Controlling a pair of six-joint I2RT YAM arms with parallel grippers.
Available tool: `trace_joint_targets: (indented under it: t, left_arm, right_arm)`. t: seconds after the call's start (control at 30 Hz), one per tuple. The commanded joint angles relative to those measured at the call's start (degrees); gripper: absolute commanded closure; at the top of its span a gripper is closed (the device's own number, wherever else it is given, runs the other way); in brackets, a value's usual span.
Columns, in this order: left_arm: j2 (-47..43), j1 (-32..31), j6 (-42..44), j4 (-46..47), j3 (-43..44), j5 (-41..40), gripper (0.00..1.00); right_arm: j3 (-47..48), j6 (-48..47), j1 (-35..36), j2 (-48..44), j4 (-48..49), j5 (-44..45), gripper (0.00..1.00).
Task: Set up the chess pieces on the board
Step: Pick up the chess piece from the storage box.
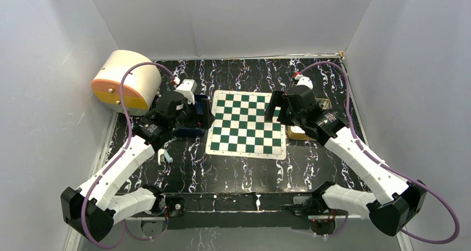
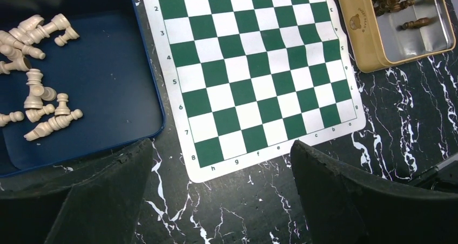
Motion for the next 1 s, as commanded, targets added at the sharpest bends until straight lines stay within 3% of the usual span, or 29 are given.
trace_joint_targets:
  t: [0.0, 0.3, 0.57, 0.73, 0.83, 0.97]
  left_arm:
    - [-1.39, 0.44, -0.02, 0.94, 0.59, -1.88, 0.05]
    - [-1.93, 0.44, 3.05, 1.46, -1.35, -0.49, 0.05]
    - [-2.13, 0.44, 5.32, 2.74, -5.51, -2.20, 0.05]
    - [-4.41, 0.44, 6.08, 4.00, -8.81, -4.91, 0.05]
    - [-5.61, 0.44, 6.20, 5.51, -11.18, -5.34, 0.05]
    - [-5.83, 0.44, 6.94, 6.32, -12.00, -5.69, 0.06]
  right_arm:
    - [1.55, -0.01, -0.21, -0.74, 0.51, 2.97, 0.01]
    - [-0.22, -1.51, -0.18, -0.87, 2.38, 3.31, 0.01]
    - [-2.80, -7.36, -0.48, 2.65, 3.69, 11.97, 0.01]
    - [-1.77, -11.43, -5.45, 7.31, 2.90, 11.68, 0.02]
    - [-1.66, -13.51, -11.01, 9.53, 4.33, 8.92, 0.12]
    - [-2.48, -15.26, -17.74, 11.51, 8.39, 4.30, 0.36]
